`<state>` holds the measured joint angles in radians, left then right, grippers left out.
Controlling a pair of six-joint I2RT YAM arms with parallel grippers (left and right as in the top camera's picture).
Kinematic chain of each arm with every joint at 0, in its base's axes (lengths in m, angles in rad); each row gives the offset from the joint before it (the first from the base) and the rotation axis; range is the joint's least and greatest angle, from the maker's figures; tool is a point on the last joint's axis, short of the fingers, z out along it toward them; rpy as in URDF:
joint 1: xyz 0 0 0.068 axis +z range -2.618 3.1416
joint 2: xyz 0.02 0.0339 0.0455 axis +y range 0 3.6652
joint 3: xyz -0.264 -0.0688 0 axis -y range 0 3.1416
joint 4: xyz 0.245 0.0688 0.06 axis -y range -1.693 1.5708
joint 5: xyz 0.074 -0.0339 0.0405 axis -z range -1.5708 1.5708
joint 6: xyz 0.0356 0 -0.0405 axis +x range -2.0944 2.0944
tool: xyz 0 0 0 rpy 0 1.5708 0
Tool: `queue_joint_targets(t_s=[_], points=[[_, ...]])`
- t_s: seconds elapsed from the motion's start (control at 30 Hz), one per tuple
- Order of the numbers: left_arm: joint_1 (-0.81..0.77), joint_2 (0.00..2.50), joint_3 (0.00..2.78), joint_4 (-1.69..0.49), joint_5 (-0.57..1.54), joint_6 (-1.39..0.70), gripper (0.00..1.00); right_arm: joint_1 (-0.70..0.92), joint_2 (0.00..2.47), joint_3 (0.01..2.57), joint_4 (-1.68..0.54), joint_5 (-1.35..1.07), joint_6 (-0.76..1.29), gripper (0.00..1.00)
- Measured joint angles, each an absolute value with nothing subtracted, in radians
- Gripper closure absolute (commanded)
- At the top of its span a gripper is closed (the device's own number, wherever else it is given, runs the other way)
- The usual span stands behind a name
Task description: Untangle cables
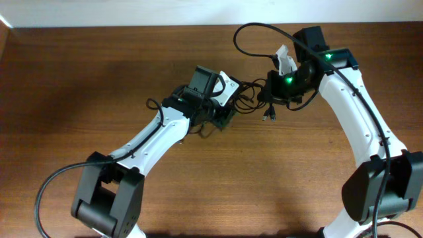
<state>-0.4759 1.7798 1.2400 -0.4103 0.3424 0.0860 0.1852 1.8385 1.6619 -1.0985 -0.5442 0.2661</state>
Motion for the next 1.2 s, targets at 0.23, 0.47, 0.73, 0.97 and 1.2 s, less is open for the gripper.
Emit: queue_joint_targets(t_s=[0.23, 0.47, 0.73, 0.97, 1.2], points=[[-0.401, 1.611, 1.233, -0.458, 0.344, 0.051, 1.00, 0.186, 1.839, 1.636, -1.110, -0.434, 0.289, 0.96], [-0.293, 1.253, 1.208, -0.545, 0.401, 0.043, 1.00, 0.215, 1.834, 1.518, -1.024, -0.510, 0.315, 0.96], [-0.046, 1.170, 1.205, -0.562, 0.414, -0.101, 1.00, 0.210, 1.837, 1.449, -1.016, -0.402, 0.420, 0.95], [0.054, 1.177, 1.205, -0.618, 0.368, -0.183, 1.00, 0.203, 1.837, 1.449, -1.049, -0.344, 0.464, 0.73], [0.078, 1.227, 1.206, -0.609, 0.377, -0.204, 1.00, 0.099, 1.846, 1.437, -1.108, -0.459, 0.220, 0.37]])
